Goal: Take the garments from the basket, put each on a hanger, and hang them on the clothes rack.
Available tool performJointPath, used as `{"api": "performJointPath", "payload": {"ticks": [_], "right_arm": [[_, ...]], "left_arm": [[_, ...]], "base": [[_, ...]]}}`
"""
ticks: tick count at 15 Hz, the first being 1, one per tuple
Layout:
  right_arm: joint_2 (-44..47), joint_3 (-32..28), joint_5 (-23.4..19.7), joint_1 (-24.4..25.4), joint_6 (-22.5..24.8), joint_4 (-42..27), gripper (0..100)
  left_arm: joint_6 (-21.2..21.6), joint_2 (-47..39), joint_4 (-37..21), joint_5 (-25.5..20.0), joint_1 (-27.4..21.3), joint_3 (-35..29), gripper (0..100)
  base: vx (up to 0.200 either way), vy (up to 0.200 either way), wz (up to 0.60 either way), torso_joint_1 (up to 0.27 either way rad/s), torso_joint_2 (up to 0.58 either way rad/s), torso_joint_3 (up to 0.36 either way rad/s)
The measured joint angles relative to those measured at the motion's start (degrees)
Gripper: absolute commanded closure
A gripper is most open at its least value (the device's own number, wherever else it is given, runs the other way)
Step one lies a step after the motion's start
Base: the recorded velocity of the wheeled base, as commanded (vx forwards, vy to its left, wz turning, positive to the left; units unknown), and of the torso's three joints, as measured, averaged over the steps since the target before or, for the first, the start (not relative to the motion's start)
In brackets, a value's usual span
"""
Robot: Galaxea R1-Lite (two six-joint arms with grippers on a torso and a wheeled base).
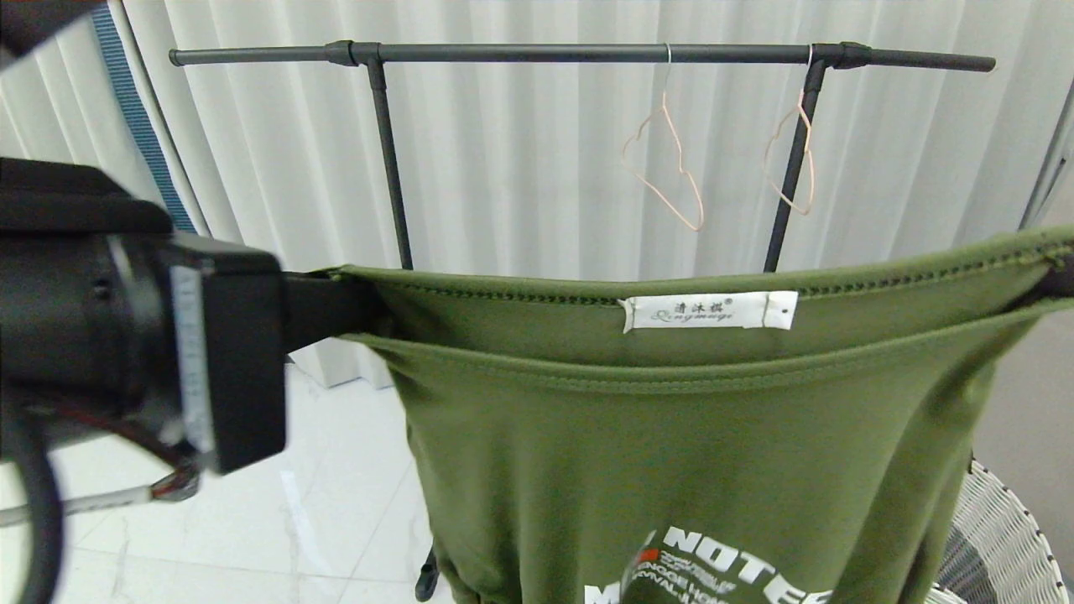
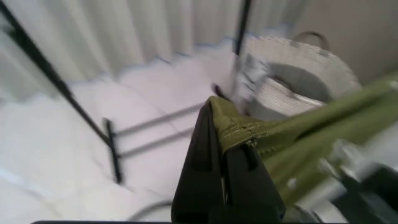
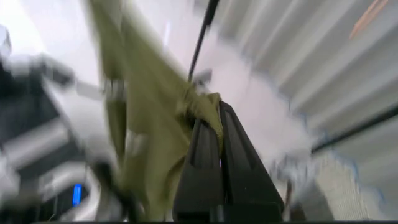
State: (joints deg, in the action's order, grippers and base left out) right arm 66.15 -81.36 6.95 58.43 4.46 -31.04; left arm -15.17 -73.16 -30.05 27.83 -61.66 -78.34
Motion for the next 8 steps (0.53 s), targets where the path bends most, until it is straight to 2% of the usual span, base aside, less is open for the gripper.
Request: {"api": "performJointPath", "payload": {"ticks": [2, 4, 6, 8], "right_arm": [[1.90, 1.84, -0.20, -0.11, 0.02, 10.87, 100], [4.44, 2.61, -0.30, -0.09, 0.16, 17.52, 100], [6.47, 2.36, -0.35, -0.02, 0.35, 18.70, 100], [7.30, 2.23, -0.15, 0.00, 0.35, 18.42, 100]], "left_arm": [[-6.97, 2.23, -5.85, -0.05, -6.80, -2.54, 100], [-11.41, 4.00, -8.55, -0.09, -13.89, -4.05, 100], [-13.39, 5.46, -9.44, -0.09, -18.88, -4.73, 100], [-13.35, 6.23, -9.52, -0.02, -20.33, -4.84, 100]], "base": [[0.000, 0.000, 0.00, 0.000, 0.00, 0.000], [0.000, 0.000, 0.00, 0.000, 0.00, 0.000], [0.000, 0.000, 0.00, 0.000, 0.00, 0.000], [0.000, 0.000, 0.00, 0.000, 0.00, 0.000]]}}
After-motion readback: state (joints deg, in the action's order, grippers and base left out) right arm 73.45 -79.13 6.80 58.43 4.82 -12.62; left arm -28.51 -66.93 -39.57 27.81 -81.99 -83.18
